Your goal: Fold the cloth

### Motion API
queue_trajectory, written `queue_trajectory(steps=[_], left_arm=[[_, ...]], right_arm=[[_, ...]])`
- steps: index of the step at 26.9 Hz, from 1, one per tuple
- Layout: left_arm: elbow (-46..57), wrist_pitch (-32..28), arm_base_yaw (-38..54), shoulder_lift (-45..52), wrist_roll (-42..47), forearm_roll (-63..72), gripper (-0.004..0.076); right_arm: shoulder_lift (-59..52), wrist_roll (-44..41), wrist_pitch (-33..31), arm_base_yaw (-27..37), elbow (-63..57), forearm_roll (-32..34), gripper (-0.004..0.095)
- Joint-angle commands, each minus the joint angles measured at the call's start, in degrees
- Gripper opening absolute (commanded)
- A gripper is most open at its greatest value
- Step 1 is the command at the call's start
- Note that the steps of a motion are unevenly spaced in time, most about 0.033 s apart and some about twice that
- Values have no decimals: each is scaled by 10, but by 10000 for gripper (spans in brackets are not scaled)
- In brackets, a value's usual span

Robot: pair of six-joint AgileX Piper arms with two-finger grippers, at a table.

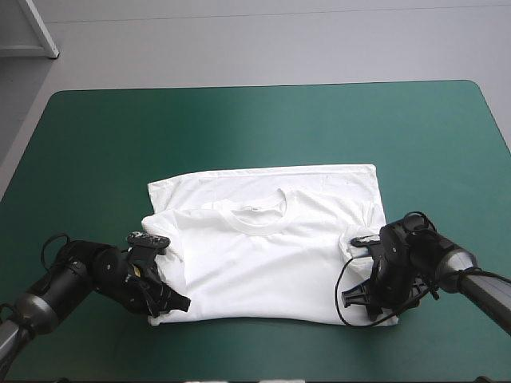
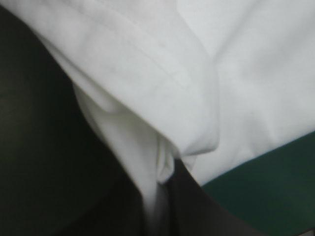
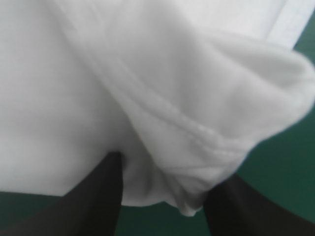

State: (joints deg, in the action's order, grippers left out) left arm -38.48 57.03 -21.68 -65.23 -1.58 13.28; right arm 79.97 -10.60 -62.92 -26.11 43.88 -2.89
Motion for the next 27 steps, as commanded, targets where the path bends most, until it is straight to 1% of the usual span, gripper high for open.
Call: queue_trajectory(steps=[1, 3, 6, 7, 9, 12, 16, 17, 18, 20, 24, 25, 26, 27], left_arm=[[-11, 0, -4, 12, 6, 15, -10], [-11, 0, -4, 12, 6, 15, -10], [-11, 0, -4, 12, 6, 9, -10], [-11, 1, -4, 12, 6, 3, -10], [-11, 2, -4, 12, 6, -3, -10], [-14, 13, -4, 12, 2, -1, -10], [-41, 49, -4, 9, -3, -14, -9], [-59, 57, -4, 9, -2, -29, -9], [-70, 57, -4, 9, -2, -34, -9], [-94, 48, -4, 9, -2, -44, -9], [-151, 40, 4, -4, -2, -83, -9], [-185, 38, 26, -26, -7, -87, -9], [-222, 32, 61, -58, -32, -77, -9], [-241, 31, 81, -76, -48, -67, -9]], right_arm=[[-4, 11, 19, 1, -30, -18, 331], [-5, 22, 28, 1, -41, -18, 225], [-15, 51, 28, 1, -44, -16, 15], [-23, 53, 29, 1, -44, -15, -16], [-45, 52, 28, 1, -38, -7, -15], [-88, 28, 7, 1, -17, 18, -16], [-136, -14, -45, 1, 29, 90, -16], [-149, -23, -52, 1, 51, 112, -16], [-152, -23, -51, 1, 64, 116, -16], [-152, -22, -37, 1, 86, 122, -16], [-129, -21, 30, 1, 143, 139, -16], [-106, -21, 52, 1, 178, 154, -17], [-76, -21, 68, 1, 214, 172, -17], [-57, -21, 76, 1, 234, 182, -18]])
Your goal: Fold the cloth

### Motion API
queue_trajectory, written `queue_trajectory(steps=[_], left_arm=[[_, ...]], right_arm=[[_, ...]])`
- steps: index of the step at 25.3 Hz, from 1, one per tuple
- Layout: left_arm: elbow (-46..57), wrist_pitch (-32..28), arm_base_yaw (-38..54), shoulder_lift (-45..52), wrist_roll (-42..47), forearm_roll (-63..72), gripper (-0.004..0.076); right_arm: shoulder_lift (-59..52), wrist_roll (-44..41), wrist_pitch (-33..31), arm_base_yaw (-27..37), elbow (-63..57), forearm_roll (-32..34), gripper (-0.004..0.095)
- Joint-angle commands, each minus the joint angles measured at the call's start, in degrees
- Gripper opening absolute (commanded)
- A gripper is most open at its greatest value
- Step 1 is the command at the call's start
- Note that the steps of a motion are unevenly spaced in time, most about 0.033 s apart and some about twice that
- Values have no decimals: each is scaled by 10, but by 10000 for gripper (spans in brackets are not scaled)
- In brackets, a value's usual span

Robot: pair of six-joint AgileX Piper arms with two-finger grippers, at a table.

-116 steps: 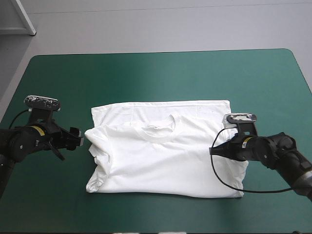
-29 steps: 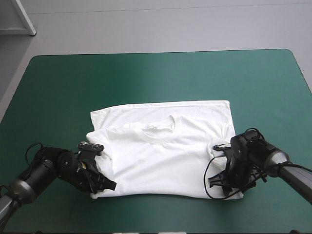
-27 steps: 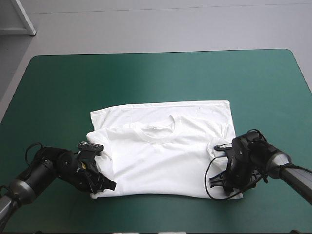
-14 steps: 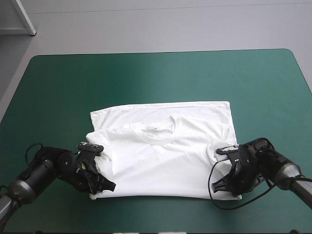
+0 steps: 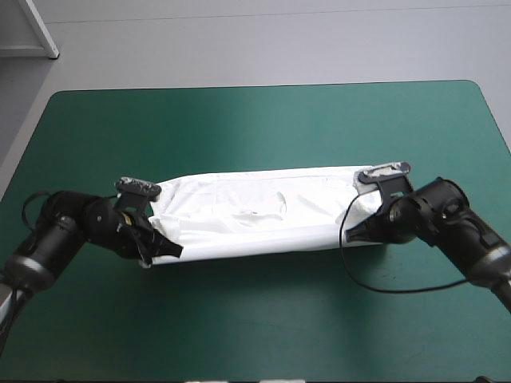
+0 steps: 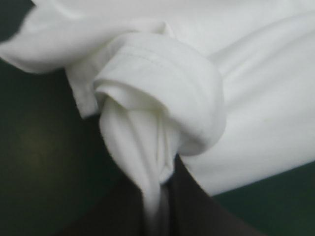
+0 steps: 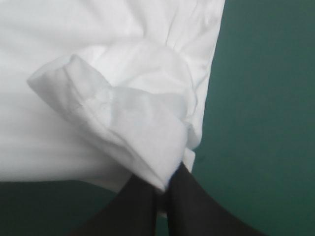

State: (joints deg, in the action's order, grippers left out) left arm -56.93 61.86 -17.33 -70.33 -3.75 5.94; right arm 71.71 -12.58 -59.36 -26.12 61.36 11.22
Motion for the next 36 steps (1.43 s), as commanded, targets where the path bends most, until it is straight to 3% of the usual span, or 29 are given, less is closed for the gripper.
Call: queue_trajectory(steps=[1, 5, 11, 15, 20, 23, 25, 27, 30, 32, 36], left_arm=[[-98, -19, 75, -60, -53, 31, -9], [-211, -22, 139, -168, -99, 89, -9], [-317, -66, 141, -280, -99, 77, -10], [-322, -146, 141, -320, -99, 77, -10], [-322, -184, 141, -330, -77, 79, 9], [-322, -189, 141, -330, -77, 81, 113], [-322, -189, 141, -330, -77, 81, 205], [-322, -187, 141, -329, -77, 80, 297], [-333, -168, 141, -322, -77, 78, 419], [-352, -146, 141, -315, -77, 77, 445], [-409, -91, 141, -293, -66, 83, 445]], right_arm=[[65, -1, 59, 2, 98, 65, -18], [178, -13, 112, 12, 193, 100, -18], [284, -74, 161, 43, 271, 131, -18], [333, -77, 182, 47, 285, 130, -17], [342, -18, 218, 48, 284, 69, 57], [342, -18, 234, 55, 289, 46, 168], [342, -18, 232, 59, 295, 41, 319], [341, -18, 221, 64, 306, 43, 551], [332, -26, 192, 67, 325, 47, 771], [321, -26, 182, 67, 333, 56, 814], [287, -26, 150, 67, 342, 78, 810]])
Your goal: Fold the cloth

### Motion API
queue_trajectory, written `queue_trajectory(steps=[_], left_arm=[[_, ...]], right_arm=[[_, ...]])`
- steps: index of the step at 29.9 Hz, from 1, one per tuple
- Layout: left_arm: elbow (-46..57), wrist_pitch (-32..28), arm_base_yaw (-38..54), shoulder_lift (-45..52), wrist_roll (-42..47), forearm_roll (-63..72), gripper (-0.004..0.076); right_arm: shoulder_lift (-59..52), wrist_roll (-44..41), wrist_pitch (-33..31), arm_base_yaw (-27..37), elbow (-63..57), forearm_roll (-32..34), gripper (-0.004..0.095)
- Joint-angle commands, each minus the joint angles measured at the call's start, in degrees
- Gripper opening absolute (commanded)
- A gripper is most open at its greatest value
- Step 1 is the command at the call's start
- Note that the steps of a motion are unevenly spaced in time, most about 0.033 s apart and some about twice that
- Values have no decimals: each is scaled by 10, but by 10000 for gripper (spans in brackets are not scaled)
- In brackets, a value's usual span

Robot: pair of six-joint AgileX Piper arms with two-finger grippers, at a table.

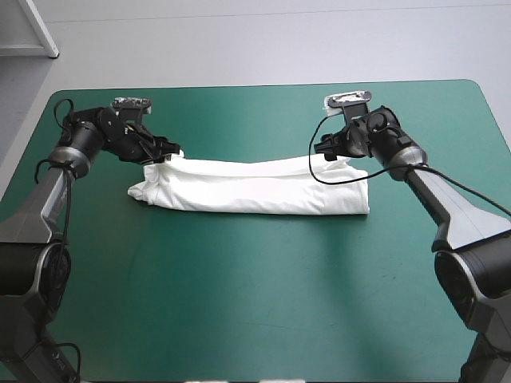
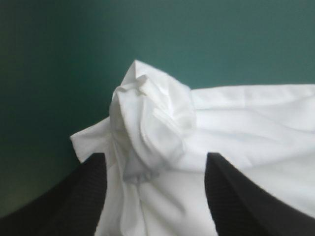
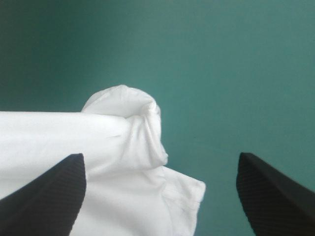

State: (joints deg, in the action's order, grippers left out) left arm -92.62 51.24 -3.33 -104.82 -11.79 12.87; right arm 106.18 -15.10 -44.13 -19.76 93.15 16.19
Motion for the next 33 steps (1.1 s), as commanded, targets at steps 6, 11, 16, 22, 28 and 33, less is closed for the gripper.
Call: queue_trajectory(steps=[6, 11, 16, 22, 28, 33], left_arm=[[-90, 66, -2, 72, 9, 116, 440], [-83, 90, -44, 62, 9, 133, 359], [-36, 52, -122, 45, 0, 133, 76], [31, -51, -186, 17, -2, 133, -10], [45, -105, -219, -33, 6, 126, -10], [45, -132, -235, -66, 21, 99, -10]], right_arm=[[-98, 17, -58, 32, 23, 24, 805], [-100, 86, -108, 95, 15, -79, 731], [-101, 162, -134, 145, -5, -199, 661], [-101, 200, -178, 162, -6, -252, 657], [-101, 201, -187, 162, -6, -273, 657], [-89, 207, -189, 162, -6, -314, 657]])
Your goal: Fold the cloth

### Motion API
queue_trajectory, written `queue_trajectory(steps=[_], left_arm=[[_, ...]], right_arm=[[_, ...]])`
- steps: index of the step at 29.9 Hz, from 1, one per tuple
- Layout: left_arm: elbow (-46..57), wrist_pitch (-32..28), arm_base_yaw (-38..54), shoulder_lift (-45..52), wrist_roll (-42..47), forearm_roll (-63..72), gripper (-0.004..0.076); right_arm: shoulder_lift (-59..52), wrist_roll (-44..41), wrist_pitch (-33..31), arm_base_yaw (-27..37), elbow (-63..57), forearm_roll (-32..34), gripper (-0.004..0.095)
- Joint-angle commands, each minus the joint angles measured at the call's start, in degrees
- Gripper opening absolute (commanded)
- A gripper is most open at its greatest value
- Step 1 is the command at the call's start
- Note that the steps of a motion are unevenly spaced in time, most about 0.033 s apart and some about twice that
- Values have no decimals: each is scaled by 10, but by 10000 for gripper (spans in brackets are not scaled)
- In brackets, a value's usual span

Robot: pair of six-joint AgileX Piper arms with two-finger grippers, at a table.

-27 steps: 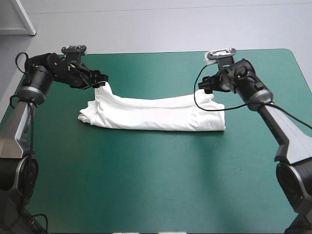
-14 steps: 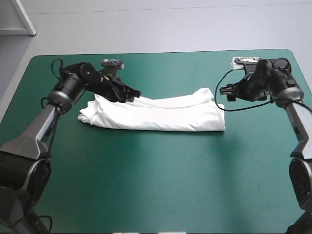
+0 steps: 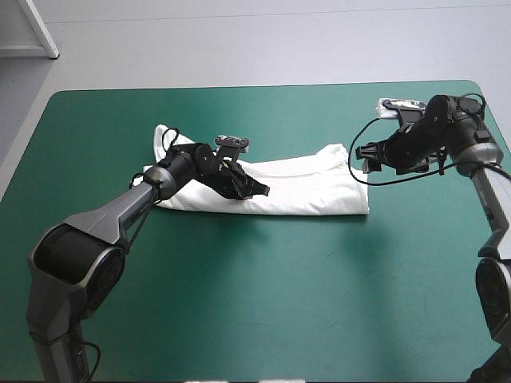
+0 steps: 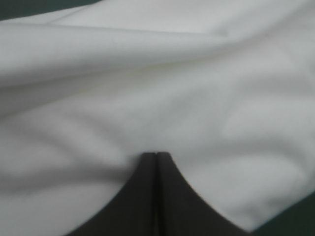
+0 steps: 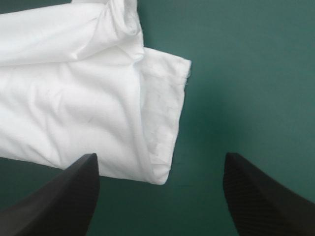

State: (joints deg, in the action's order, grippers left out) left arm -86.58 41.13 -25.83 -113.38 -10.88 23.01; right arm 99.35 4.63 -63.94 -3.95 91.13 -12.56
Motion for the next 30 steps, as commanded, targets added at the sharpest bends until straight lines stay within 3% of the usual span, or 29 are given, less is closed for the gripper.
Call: queue_trajectory(steps=[1, 10, 22, 25, 30], left_arm=[[-15, -31, -11, 15, 19, -4, -10], [-15, -7, -18, 4, 22, -4, -10], [-15, 7, -21, 4, 22, 6, -10], [-15, 7, -21, 4, 22, 6, -10], [-15, 7, -21, 4, 22, 6, -10]], right_arm=[[-14, 11, 9, 4, 14, -32, 657], [78, 33, 5, 3, 14, -94, 657], [132, 34, 2, 2, 14, -107, 653], [134, 36, 3, -9, 14, -108, 588], [134, 43, 26, -40, 14, -108, 386]])
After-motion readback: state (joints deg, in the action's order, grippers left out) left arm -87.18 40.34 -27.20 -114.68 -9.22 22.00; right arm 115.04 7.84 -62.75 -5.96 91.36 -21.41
